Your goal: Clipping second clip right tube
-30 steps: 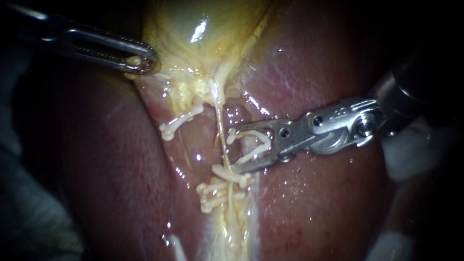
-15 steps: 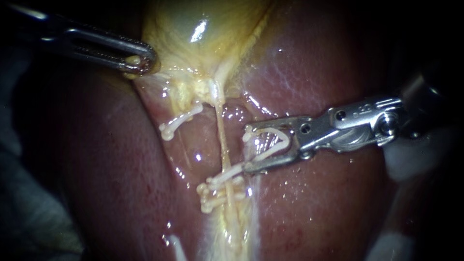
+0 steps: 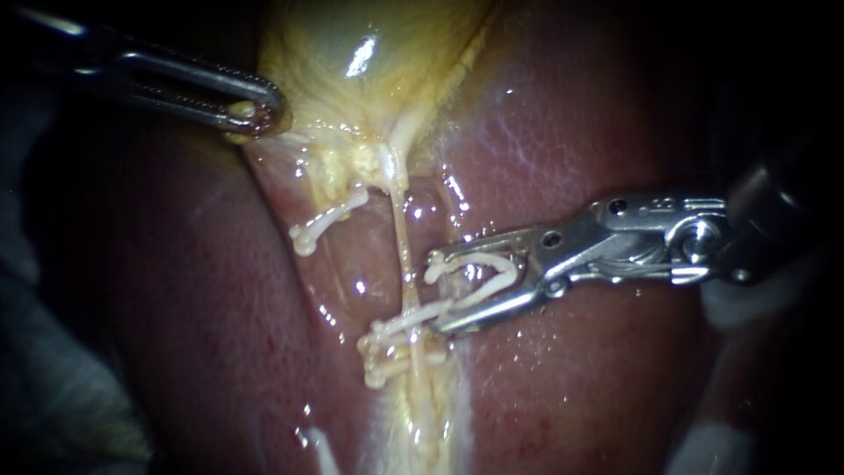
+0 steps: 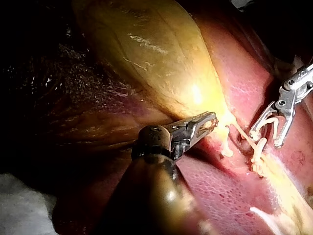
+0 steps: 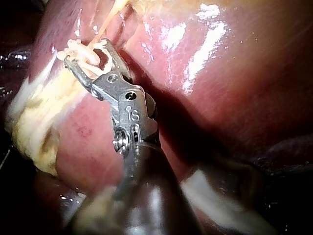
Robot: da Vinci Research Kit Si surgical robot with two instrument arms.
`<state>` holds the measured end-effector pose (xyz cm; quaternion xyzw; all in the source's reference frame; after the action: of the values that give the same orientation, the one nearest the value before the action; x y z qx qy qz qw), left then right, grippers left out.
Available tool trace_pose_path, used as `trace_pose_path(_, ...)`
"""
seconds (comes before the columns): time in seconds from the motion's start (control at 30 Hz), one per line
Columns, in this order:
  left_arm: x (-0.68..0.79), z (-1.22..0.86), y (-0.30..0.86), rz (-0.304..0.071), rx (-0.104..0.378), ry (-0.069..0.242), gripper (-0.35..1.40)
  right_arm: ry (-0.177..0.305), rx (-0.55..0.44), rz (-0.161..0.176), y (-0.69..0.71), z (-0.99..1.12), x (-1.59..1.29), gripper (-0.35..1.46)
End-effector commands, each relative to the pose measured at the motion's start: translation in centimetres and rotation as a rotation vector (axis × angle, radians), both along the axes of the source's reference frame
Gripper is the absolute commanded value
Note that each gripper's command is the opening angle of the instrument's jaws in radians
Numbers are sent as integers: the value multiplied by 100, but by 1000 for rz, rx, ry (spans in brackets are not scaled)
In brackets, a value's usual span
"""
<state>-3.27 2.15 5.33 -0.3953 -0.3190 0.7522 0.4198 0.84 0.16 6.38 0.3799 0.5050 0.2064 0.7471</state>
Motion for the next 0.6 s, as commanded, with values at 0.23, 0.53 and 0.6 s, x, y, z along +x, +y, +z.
trace_pose_path(0.23,0,1,0,0,0,0,-35,-27,58,6,-10,16,11,49)
trace_pose_path(0.53,0,1,0,0,0,0,-35,-44,87,18,-18,38,17,49)
trace_pose_path(0.6,0,1,0,0,0,0,-35,-40,99,25,-18,39,18,49)
